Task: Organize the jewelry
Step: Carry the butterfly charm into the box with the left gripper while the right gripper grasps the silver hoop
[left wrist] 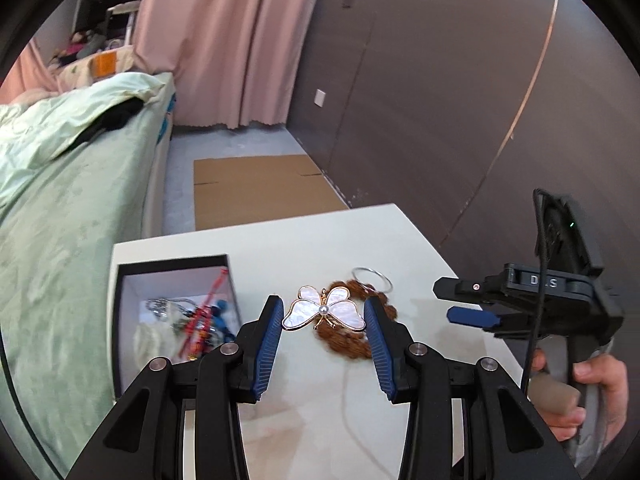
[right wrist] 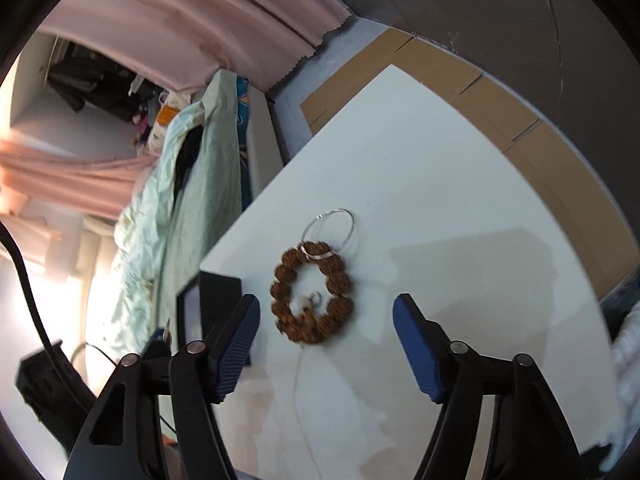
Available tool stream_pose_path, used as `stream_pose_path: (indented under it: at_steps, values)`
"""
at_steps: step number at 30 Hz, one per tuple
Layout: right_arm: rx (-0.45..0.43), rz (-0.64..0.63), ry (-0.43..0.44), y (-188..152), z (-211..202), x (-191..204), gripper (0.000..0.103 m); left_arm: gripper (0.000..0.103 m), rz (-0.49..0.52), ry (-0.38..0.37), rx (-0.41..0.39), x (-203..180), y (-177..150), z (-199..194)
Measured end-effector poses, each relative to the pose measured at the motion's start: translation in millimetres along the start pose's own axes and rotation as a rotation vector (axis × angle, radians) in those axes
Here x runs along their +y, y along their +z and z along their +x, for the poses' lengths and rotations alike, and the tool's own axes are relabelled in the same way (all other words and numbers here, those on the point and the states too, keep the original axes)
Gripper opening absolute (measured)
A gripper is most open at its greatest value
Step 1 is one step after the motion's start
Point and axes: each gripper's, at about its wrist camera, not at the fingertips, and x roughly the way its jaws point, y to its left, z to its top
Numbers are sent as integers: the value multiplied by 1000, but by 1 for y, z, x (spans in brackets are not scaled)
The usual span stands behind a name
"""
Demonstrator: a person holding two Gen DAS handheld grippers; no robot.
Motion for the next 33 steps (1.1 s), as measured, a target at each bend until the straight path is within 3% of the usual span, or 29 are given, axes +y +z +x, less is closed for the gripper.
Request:
stream_pose_path:
  at_steps: [4, 8, 11, 17, 27, 29, 31, 33]
  values:
    - [0, 80, 47, 5, 15, -7, 57, 43, -24, 3, -18, 10, 5, -4]
    - [8, 153, 90, 7, 33, -12, 52, 43, -56, 10, -31, 24, 11, -6]
    - [-4, 198, 84, 9, 40, -15, 45, 43, -74, 15, -40, 32, 15, -7]
    - [-9, 246, 50, 10, 54, -16, 44, 43, -98, 22, -53, 47, 20, -10]
    - [-33, 224, 7, 22, 62, -4, 41, 43, -131, 54, -45, 66, 27, -4]
    - [-34, 223, -17, 23, 64, -6, 32, 43, -137, 59, -40, 68, 27, -2]
    - [-31, 243, -41, 23, 65, -11, 8, 43, -142, 61, -35, 71, 28, -1]
    - [-29, 277, -22, 22, 65, -19, 2, 43, -145, 64, -30, 72, 27, 0]
